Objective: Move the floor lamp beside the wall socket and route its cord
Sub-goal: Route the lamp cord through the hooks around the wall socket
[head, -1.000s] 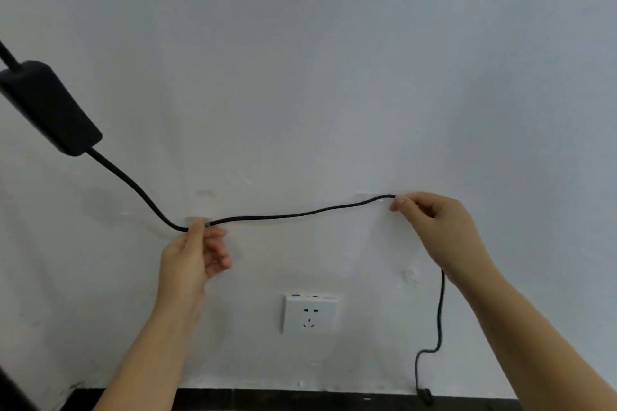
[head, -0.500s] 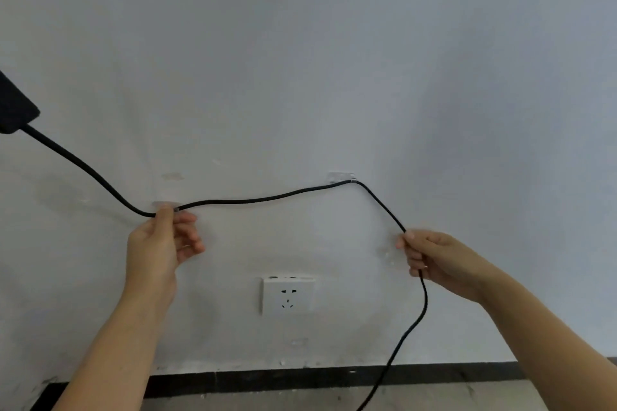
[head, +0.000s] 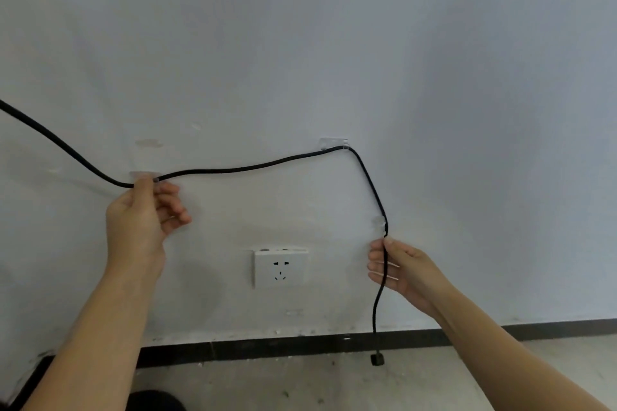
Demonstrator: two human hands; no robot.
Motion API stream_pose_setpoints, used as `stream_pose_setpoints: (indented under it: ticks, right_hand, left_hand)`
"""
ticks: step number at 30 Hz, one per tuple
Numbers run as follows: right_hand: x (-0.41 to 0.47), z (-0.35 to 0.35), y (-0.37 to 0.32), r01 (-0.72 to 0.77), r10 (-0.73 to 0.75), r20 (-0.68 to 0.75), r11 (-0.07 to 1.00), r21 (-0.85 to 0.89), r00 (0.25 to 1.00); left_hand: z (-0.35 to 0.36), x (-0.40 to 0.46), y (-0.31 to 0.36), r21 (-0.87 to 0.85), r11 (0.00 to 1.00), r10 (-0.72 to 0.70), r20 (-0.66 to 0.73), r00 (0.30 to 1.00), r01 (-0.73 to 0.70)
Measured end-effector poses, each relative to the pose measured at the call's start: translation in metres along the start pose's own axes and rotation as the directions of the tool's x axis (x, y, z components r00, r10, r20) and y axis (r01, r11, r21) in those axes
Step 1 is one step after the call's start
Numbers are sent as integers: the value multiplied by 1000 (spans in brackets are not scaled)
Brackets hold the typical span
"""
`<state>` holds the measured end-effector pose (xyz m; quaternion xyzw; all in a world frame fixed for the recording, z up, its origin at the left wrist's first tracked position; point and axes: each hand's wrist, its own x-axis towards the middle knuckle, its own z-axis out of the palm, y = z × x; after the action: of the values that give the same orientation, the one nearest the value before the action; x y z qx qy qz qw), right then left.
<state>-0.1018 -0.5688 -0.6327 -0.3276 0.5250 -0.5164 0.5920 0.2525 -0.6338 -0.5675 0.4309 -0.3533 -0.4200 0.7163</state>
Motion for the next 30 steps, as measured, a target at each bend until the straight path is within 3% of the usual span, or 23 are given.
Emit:
stream_pose_setpoints:
  ticks: [3, 8, 12, 15, 18, 22, 24, 27, 28, 30]
  right_hand:
    - [-1, 8, 4, 39, -40, -37, 999, -24, 999]
    - [-2, 32, 21, 265, -305, -164, 937, -228, 938]
    - [-3, 40, 30, 295, -372, -214, 900, -320, 903]
    - [3, 46, 32, 196, -292, -181, 887, -418, 939]
    - [7, 60, 50, -13, -36, -94, 878, -479, 995]
    - [14, 75, 80, -33, -4, -117, 951, -308, 993]
    - [20, 83, 95, -80, 49, -102, 943, -323, 994]
    - [27, 97, 131, -178, 147, -99, 821, -543, 984]
    - [28, 101, 142, -166, 148, -84, 730, -663, 985]
    - [29, 105, 157, -83, 151, -16, 447, -891, 988]
  left_hand:
    - [1, -1, 1, -1, 1000, -4, -13, 1000, 4]
    - [1, -1, 1, 7, 1000, -16, -7, 1000, 16]
    - [1, -1, 2, 7, 1000, -25, -2, 1000, 25]
    - [4, -2, 3, -5, 999, -34, -11, 999, 34]
    - [7, -4, 5, -3, 999, -44, -23, 999, 44]
    - [7, -5, 7, 3, 999, -44, -30, 999, 44]
    - [8, -6, 7, 9, 999, -32, -34, 999, 32]
    - [6, -7, 7, 20, 999, -26, -25, 999, 27]
    - [5, -6, 7, 22, 999, -26, -17, 1000, 26]
    - [3, -5, 6, 26, 999, -28, -8, 1000, 28]
